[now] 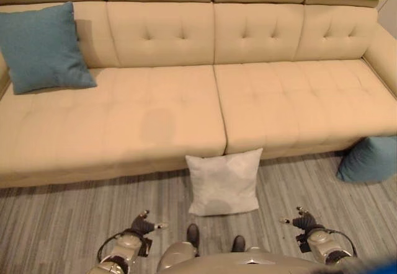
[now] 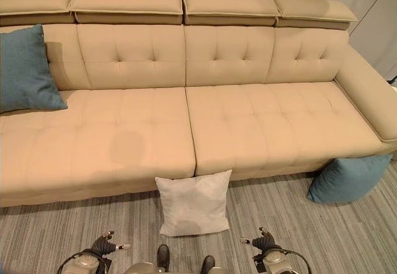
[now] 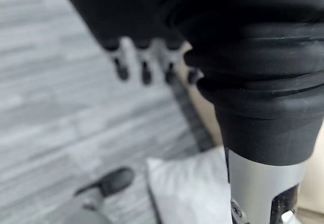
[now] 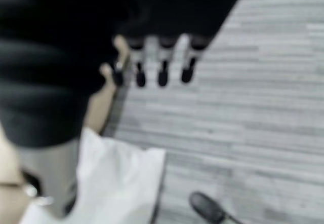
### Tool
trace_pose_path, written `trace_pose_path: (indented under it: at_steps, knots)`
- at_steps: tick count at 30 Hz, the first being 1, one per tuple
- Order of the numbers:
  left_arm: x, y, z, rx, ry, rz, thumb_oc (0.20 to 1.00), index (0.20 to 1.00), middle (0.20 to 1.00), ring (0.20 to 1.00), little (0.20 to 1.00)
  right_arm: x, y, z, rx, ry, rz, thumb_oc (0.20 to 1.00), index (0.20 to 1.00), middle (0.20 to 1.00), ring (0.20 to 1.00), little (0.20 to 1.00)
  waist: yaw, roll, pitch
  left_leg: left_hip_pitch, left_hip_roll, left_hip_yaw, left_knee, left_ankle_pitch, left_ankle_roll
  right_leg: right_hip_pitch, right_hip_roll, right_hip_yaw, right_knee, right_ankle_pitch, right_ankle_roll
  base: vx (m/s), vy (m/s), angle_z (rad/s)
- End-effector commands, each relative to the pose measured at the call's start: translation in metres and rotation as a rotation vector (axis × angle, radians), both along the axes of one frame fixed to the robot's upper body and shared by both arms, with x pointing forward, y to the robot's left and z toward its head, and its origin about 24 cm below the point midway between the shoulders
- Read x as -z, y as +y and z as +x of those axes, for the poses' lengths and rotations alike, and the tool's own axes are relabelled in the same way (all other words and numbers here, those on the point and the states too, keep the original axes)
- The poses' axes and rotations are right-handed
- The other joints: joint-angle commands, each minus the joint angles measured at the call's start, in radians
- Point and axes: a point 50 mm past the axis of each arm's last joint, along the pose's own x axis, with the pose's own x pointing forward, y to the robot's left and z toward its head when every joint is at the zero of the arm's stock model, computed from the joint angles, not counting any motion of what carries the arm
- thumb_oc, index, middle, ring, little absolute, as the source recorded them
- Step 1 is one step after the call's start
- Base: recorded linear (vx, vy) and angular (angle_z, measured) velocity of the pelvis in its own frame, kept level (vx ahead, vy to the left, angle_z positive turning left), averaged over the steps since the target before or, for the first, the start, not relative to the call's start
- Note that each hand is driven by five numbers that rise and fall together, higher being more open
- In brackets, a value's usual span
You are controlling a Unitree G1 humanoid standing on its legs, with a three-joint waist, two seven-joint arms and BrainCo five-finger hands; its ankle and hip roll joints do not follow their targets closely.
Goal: Pick up all the scattered cushions and arrange them neatly on the sofa.
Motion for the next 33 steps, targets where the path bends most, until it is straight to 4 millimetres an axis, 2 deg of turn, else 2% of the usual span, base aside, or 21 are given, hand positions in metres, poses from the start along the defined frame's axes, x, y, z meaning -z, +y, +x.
trace_pose_path:
  at_steps: [1, 6, 10, 12, 13, 16, 21, 22, 23, 25, 29, 33]
  knots:
    - [0.000, -0.004, 0.006, -0.023, -0.018, -0.007, 1.000, 1.000, 1.000, 1.000, 1.000, -0.004, -0.010, 0.003, -0.021, -0.011, -0.044, 1.000, 1.000, 1.000, 1.000, 1.000, 0.006, 0.001, -0.011, -0.018, 0.003, -0.084, 0.020, -0.042, -0.058, -0.049, -0.002, 0.029, 0.042, 0.034, 0.077, 0.01, -0.059, 0.13]
    - [0.001, -0.010, 0.008, -0.012, -0.021, -0.027, 1.000, 1.000, 1.000, 1.000, 1.000, -0.004, -0.014, 0.000, -0.019, 0.000, -0.055, 1.000, 1.000, 1.000, 1.000, 1.000, 0.007, 0.004, -0.008, -0.002, 0.001, -0.101, 0.006, -0.038, -0.068, -0.017, -0.003, -0.006, 0.009, 0.037, 0.076, 0.03, -0.022, 0.17]
    - [0.002, -0.011, 0.007, 0.005, -0.011, -0.029, 1.000, 1.000, 1.000, 1.000, 1.000, -0.004, -0.016, -0.001, -0.019, 0.003, -0.062, 1.000, 1.000, 1.000, 1.000, 1.000, 0.015, -0.003, -0.004, 0.005, -0.005, -0.110, 0.031, -0.062, -0.058, 0.004, -0.011, -0.017, 0.013, 0.037, 0.080, 0.01, 0.039, 0.11]
    - [0.002, -0.010, 0.006, 0.008, -0.006, -0.025, 1.000, 1.000, 1.000, 1.000, 1.000, -0.004, -0.015, 0.000, -0.023, 0.004, -0.058, 1.000, 1.000, 1.000, 1.000, 1.000, 0.018, -0.006, -0.005, 0.007, -0.008, -0.114, 0.042, -0.076, -0.047, -0.011, -0.022, -0.018, 0.062, 0.035, 0.084, -0.01, 0.116, -0.01]
    - [0.000, -0.006, 0.007, 0.007, -0.008, -0.015, 1.000, 1.000, 1.000, 1.000, 1.000, -0.005, -0.014, 0.002, -0.028, -0.003, -0.055, 1.000, 1.000, 1.000, 1.000, 1.000, 0.017, -0.005, 0.000, 0.003, -0.008, -0.118, 0.056, -0.084, -0.036, -0.054, -0.034, -0.008, 0.143, 0.037, 0.091, -0.03, 0.146, -0.07]
    - [-0.001, -0.002, 0.009, 0.003, -0.013, -0.002, 1.000, 1.000, 1.000, 1.000, 1.000, -0.006, -0.011, 0.007, -0.035, -0.014, -0.049, 1.000, 1.000, 1.000, 1.000, 1.000, 0.008, 0.001, 0.008, 0.000, -0.008, -0.127, 0.069, -0.086, -0.025, -0.105, -0.036, 0.011, 0.233, 0.048, 0.102, 0.00, 0.092, -0.07]
    - [-0.002, 0.002, 0.008, -0.005, -0.016, 0.010, 1.000, 1.000, 1.000, 1.000, 1.000, -0.006, -0.012, 0.007, -0.036, -0.018, -0.054, 1.000, 1.000, 1.000, 1.000, 1.000, 0.007, 0.006, 0.003, 0.017, -0.006, -0.133, 0.064, -0.092, -0.026, -0.112, -0.042, 0.024, 0.182, 0.047, 0.090, 0.06, 0.008, -0.03]
    - [-0.003, 0.003, 0.009, -0.016, -0.025, 0.011, 1.000, 1.000, 1.000, 1.000, 1.000, -0.007, -0.015, 0.007, -0.029, -0.019, -0.060, 1.000, 1.000, 1.000, 1.000, 1.000, 0.000, 0.004, 0.005, 0.021, -0.010, -0.147, 0.071, -0.098, -0.029, -0.134, -0.041, 0.055, 0.135, 0.066, 0.090, 0.09, -0.036, 0.00]
    - [-0.003, 0.003, 0.009, -0.016, -0.025, 0.011, 1.000, 1.000, 1.000, 1.000, 1.000, -0.007, -0.015, 0.007, -0.029, -0.019, -0.060, 1.000, 1.000, 1.000, 1.000, 1.000, -0.001, 0.005, 0.006, 0.022, -0.009, -0.147, 0.072, -0.100, -0.030, -0.132, -0.041, 0.054, 0.135, 0.066, 0.090, 0.08, -0.051, 0.04]
    - [-0.004, 0.006, 0.011, -0.019, -0.029, 0.020, 1.000, 1.000, 1.000, 1.000, 1.000, -0.007, -0.016, 0.006, -0.021, -0.018, -0.059, 1.000, 1.000, 1.000, 1.000, 1.000, -0.002, -0.007, 0.011, 0.020, -0.017, -0.157, 0.091, -0.112, -0.036, -0.125, -0.047, 0.069, 0.092, 0.075, 0.096, 0.06, -0.088, 0.17]
    - [-0.001, 0.006, 0.002, -0.047, -0.009, 0.015, 1.000, 1.000, 1.000, 1.000, 1.000, -0.005, -0.016, 0.001, -0.015, -0.001, -0.056, 1.000, 1.000, 1.000, 1.000, 1.000, 0.007, -0.019, -0.007, 0.033, -0.004, -0.164, 0.062, -0.106, -0.054, -0.095, -0.040, 0.052, 0.055, 0.082, 0.094, 0.08, -0.109, 0.32]
    - [-0.001, 0.002, 0.007, -0.045, -0.021, 0.001, 1.000, 1.000, 1.000, 1.000, 1.000, -0.005, -0.016, 0.001, -0.005, -0.005, -0.051, 1.000, 1.000, 1.000, 1.000, 1.000, 0.004, -0.017, 0.000, 0.029, 0.009, -0.184, 0.042, -0.090, -0.072, -0.087, -0.034, 0.022, 0.048, 0.071, 0.084, 0.04, -0.104, 0.16]
